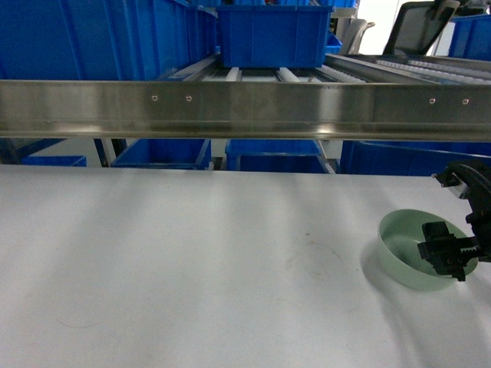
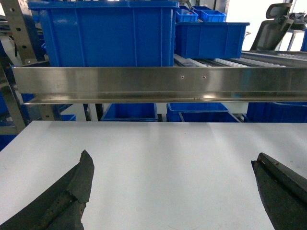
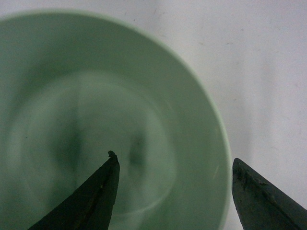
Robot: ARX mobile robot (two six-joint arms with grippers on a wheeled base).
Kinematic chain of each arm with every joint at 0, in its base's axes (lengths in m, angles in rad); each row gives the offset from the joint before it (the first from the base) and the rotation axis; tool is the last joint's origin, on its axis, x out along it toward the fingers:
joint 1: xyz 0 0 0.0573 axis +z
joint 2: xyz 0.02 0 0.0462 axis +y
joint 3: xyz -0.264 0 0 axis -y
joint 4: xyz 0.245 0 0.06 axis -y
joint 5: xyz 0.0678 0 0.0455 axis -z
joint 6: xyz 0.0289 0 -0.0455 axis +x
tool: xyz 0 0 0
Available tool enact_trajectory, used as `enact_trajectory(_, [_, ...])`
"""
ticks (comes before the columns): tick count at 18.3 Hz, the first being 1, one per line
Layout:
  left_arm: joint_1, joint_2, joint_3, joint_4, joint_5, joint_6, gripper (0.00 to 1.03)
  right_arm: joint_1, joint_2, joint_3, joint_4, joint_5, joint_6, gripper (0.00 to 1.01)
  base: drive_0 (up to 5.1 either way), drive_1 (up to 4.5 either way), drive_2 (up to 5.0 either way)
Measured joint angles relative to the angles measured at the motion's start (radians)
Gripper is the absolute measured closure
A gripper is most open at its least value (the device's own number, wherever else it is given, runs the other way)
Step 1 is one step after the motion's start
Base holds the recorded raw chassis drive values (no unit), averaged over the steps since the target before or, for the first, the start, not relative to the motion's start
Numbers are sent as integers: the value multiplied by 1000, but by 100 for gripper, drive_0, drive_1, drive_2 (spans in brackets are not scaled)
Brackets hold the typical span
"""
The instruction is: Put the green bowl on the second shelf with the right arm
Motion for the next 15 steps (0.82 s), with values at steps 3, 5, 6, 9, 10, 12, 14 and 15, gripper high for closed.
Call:
enact_trajectory(3, [0, 0, 0, 0, 0, 0, 5, 5, 3, -20, 17, 2, 19, 34, 0, 0, 0])
enact_trajectory(5, [0, 0, 0, 0, 0, 0, 5, 5, 3, -27, 23, 1, 32, 52, 0, 0, 0])
enact_trajectory(6, [0, 0, 0, 0, 0, 0, 5, 5, 3, -32, 29, 1, 38, 63, 0, 0, 0])
enact_trajectory(9, [0, 0, 0, 0, 0, 0, 5, 3, 4, -43, 47, -10, 55, 90, 0, 0, 0])
enact_trajectory(10, [0, 0, 0, 0, 0, 0, 5, 3, 2, -45, 53, -16, 63, 96, 0, 0, 0])
enact_trajectory(12, [0, 0, 0, 0, 0, 0, 5, 5, -8, -54, 69, -18, 71, 99, 0, 0, 0])
enact_trajectory(14, [0, 0, 0, 0, 0, 0, 5, 3, -17, -76, 94, -18, 80, 99, 0, 0, 0])
enact_trajectory(15, [0, 0, 0, 0, 0, 0, 5, 4, -25, -87, 107, -17, 82, 99, 0, 0, 0])
